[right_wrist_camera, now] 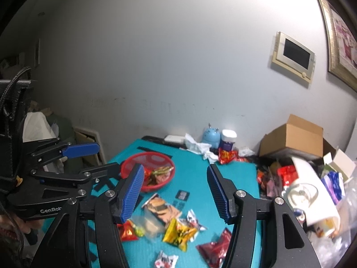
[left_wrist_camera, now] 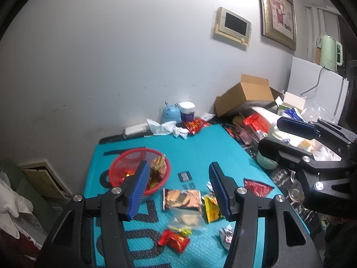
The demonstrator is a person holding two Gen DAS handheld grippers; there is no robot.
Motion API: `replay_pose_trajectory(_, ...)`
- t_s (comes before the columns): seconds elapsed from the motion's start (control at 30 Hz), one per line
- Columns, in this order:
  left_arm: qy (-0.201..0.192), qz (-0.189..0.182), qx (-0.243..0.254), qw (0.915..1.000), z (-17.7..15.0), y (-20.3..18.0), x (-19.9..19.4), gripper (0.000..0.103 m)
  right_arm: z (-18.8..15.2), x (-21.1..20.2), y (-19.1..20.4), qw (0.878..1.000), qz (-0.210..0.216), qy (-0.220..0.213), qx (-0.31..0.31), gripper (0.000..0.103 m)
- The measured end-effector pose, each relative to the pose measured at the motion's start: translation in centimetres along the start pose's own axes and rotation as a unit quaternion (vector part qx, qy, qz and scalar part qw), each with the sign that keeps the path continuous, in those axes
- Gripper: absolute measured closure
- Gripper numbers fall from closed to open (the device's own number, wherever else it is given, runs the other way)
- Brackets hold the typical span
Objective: Organize snacks
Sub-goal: 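Move both tools back over the remaining snacks on the mat, then grasp the red candy packet with the left tool while the right tool grasps the white printed bag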
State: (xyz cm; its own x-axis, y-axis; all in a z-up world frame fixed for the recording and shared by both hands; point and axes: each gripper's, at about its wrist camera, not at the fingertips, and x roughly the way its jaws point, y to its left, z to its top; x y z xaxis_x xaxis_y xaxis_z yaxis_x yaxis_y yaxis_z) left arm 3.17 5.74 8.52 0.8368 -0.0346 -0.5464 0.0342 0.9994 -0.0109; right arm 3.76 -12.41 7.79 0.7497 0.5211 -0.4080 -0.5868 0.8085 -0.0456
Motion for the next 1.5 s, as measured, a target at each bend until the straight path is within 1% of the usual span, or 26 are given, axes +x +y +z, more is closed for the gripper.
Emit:
replay_pose_trajectory(0.17, 0.024, -0.022, 0.001, 0.9995, -1.7, -0.7, 0.4, 0.049, -2.0, -0.7, 0.3, 1.000, 0.004, 0.011, 0.008, 0.044)
replay_pose_trajectory(0.27, 0.031, -0.028, 0.001, 0.9991, -2.6, -1.1, 0.4, 0.049, -3.2, -1.0, 0.3, 1.000, 0.007, 0.019, 0.019, 0.044)
replay_pose_trajectory(0.47, 0.045, -0.038, 0.005, 0.9982, -4.5, -1.8, 0.6, 0.049, -5.6, -1.2, 0.3, 0.999, 0.000, 0.033, 0.035, 0.044)
replay_pose_trajectory(0.63, 0.057, -0.042, 0.011, 0.9974, -5.9, -2.2, 0.4, 0.049, -7.7, -0.7, 0.3, 0.997, 0.008, 0.056, 0.053, 0.044)
replay_pose_trajectory(0.83, 0.064, -0.029, 0.016, 0.9974, -7.6, -2.2, 0.7, 0.049, -10.2, 0.1, 0.2, 0.994, 0.005, 0.081, 0.072, 0.044)
replay_pose_trajectory(0.93, 0.073, -0.036, 0.017, 0.9965, -8.8, -2.4, 1.0, 0.049, -11.4, 0.8, 0.2, 0.992, 0.005, 0.096, 0.080, 0.044)
replay_pose_trajectory(1.1, 0.085, -0.040, 0.011, 0.9955, -10.5, -2.2, 1.9, 0.049, -12.9, 1.9, 0.3, 0.990, 0.003, 0.114, 0.087, 0.044)
replay_pose_trajectory(1.27, 0.101, -0.041, -0.008, 0.9940, -12.0, -1.5, 3.2, 0.049, -14.8, 3.1, 0.5, 0.986, 0.004, 0.137, 0.096, 0.044)
replay_pose_trajectory(1.37, 0.118, -0.036, -0.019, 0.9921, -13.0, -0.9, 4.2, 0.049, -15.7, 3.9, 0.7, 0.984, 0.008, 0.150, 0.101, 0.044)
replay_pose_trajectory(1.43, 0.128, -0.036, -0.028, 0.9907, -13.6, -0.5, 4.8, 0.049, -16.2, 4.4, 1.1, 0.983, 0.017, 0.158, 0.096, 0.044)
replay_pose_trajectory(1.5, 0.135, -0.035, -0.034, 0.9897, -14.1, -0.1, 5.2, 0.049, -16.6, 4.9, 1.3, 0.982, 0.017, 0.163, 0.092, 0.044)
